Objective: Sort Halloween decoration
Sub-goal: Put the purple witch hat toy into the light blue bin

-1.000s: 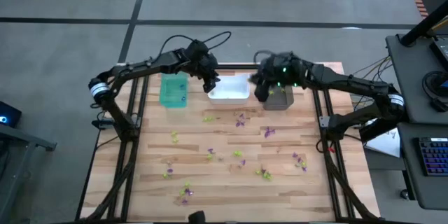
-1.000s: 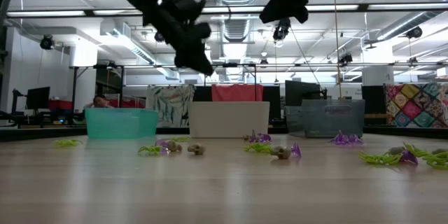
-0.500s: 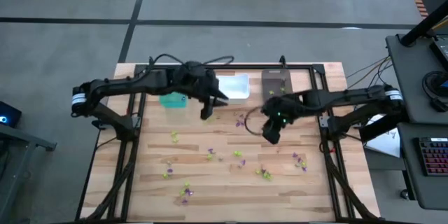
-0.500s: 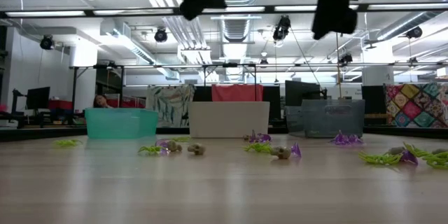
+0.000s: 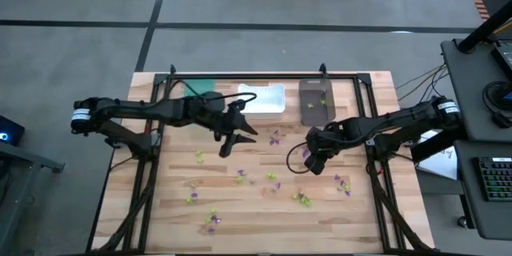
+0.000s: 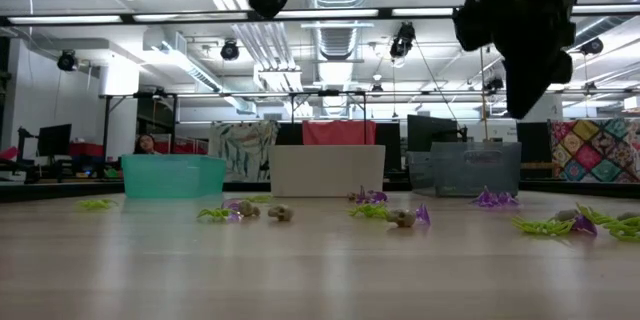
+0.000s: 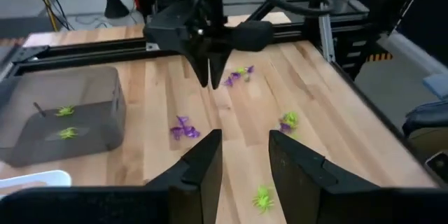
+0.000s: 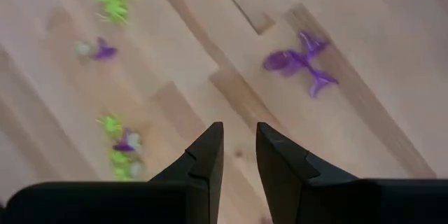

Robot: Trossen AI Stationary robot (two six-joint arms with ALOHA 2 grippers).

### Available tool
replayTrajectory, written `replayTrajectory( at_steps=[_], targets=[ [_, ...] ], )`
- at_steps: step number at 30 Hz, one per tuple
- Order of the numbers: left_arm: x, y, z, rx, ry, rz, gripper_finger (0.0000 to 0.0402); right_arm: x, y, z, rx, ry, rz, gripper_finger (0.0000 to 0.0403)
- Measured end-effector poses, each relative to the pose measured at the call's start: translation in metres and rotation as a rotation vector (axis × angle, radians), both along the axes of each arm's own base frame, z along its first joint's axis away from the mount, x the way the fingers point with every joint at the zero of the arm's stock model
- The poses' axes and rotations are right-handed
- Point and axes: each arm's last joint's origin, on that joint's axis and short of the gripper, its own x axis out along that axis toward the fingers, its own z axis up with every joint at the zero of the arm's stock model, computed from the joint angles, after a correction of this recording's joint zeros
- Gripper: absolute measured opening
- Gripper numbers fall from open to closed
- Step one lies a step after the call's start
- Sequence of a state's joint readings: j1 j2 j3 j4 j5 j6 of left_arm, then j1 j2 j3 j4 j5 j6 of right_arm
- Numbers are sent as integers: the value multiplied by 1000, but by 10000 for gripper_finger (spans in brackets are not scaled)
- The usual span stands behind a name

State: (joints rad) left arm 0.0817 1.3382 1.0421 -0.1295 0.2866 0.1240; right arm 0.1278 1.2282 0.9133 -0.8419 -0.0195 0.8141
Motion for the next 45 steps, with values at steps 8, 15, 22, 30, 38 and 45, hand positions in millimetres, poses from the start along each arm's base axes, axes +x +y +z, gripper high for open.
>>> replayTrajectory(
  at_steps=[8, 15, 22, 30, 38, 45],
  targets=[
    [-20, 6, 13, -63, -244, 203, 100, -1, 1, -14, -169, -38, 73, 75],
    [-42, -5, -1, -157, -334, 119, 100, -1, 14, -14, -271, -78, 310, 75],
    [-57, -9, -32, -255, -419, 115, 100, -1, 14, -14, -169, -80, 3, 75],
    [-68, -12, -52, -401, -444, 123, 100, 0, 13, -15, -102, -89, -237, 75],
    [-73, -12, -58, -380, -497, 111, 100, 8, 11, -30, -182, -43, -249, 75],
    [-70, -13, -62, -391, -488, 111, 100, 20, 16, -51, -187, 12, -220, 75]
  ],
)
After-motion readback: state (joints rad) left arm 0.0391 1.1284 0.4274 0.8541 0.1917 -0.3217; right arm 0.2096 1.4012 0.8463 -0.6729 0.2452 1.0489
